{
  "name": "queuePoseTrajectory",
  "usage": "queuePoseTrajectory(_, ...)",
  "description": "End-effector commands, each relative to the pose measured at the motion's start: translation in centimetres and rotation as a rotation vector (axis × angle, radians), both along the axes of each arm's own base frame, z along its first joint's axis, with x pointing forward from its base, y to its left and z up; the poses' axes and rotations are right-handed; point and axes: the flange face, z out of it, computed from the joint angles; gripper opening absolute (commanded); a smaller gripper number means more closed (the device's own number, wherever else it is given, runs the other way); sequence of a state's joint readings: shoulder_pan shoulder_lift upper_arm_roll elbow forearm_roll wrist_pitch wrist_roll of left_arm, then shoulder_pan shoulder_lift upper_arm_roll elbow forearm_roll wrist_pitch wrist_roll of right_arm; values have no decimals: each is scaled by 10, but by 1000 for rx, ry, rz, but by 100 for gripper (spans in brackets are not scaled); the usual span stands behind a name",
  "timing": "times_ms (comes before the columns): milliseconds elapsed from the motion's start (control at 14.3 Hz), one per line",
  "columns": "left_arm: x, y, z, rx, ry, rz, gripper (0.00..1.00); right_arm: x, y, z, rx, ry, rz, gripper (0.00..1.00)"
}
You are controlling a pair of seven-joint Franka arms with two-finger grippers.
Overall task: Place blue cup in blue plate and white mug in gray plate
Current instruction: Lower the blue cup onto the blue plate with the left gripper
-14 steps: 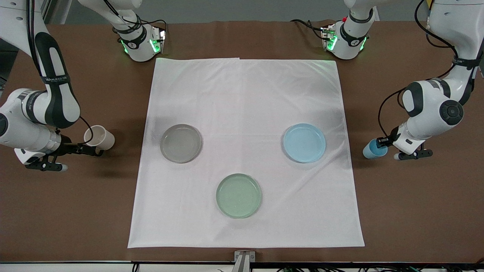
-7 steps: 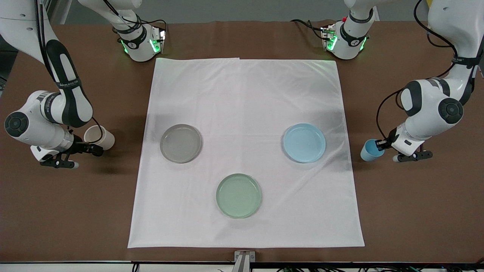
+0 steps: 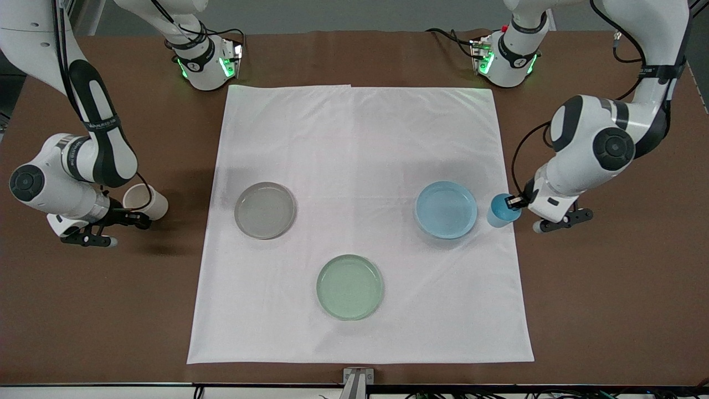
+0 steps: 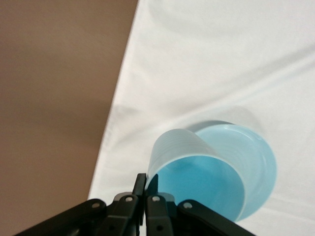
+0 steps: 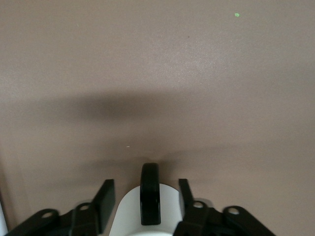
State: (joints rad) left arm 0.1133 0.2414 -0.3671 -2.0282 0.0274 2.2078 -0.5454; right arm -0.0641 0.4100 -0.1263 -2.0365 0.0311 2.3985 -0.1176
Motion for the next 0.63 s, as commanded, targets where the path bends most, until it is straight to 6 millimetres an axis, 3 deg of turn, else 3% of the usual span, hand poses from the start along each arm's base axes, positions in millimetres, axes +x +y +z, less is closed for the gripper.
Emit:
queuePoseTrajectory(0, 3, -25, -21, 4, 26, 9, 0, -6, 1, -6, 15, 2, 34, 54)
queuePoseTrajectory(209, 7, -29, -43, -15, 28, 13, 0, -8, 1, -11, 17, 13, 34, 48)
queuePoseTrajectory(558, 12, -31, -47, -26, 27, 21, 0, -8, 1, -10, 18, 13, 58, 27)
